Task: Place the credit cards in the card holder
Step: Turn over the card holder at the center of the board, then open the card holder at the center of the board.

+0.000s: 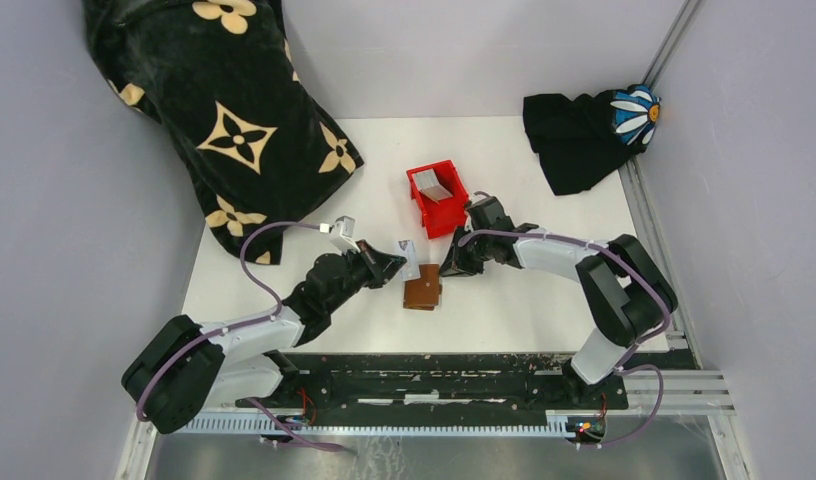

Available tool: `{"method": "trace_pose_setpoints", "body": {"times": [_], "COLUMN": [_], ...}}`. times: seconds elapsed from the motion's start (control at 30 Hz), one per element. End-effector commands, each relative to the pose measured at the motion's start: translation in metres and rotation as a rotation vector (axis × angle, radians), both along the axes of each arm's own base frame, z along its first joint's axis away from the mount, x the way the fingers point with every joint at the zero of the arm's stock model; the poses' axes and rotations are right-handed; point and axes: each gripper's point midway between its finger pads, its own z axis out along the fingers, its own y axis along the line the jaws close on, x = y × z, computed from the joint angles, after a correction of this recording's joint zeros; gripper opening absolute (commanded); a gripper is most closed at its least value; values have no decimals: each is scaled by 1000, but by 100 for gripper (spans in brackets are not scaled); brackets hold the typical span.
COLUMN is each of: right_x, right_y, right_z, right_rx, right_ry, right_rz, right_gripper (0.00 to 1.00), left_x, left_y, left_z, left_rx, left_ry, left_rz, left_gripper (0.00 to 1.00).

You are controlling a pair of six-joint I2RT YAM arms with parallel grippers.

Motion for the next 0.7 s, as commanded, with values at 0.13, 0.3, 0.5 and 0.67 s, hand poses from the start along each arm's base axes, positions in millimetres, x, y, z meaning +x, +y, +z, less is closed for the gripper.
{"method": "trace_pose_setpoints", "body": {"times": [0.13,0.3,0.5,0.67], "right_x": [22,16,11,9], "right_y": [-3,-3,8,15], "right_z": [72,95,113,111], "right_rx": [36,115,244,302], "right_ry": [-233,-279,-301,-282], "right_rz": [27,27,46,54], "right_gripper": [31,34,36,36], "left_x": [8,1,-5,-8], "left_y": [-10,-21,-25,-31], "left_z": [26,32,38,46], "left_rx": [-4,-39,-63,-103], "left_ry": [-86,-88,-81,-78], "left_rz": [-37,-104,-140,-172], "left_gripper": [3,3,3,3]}}
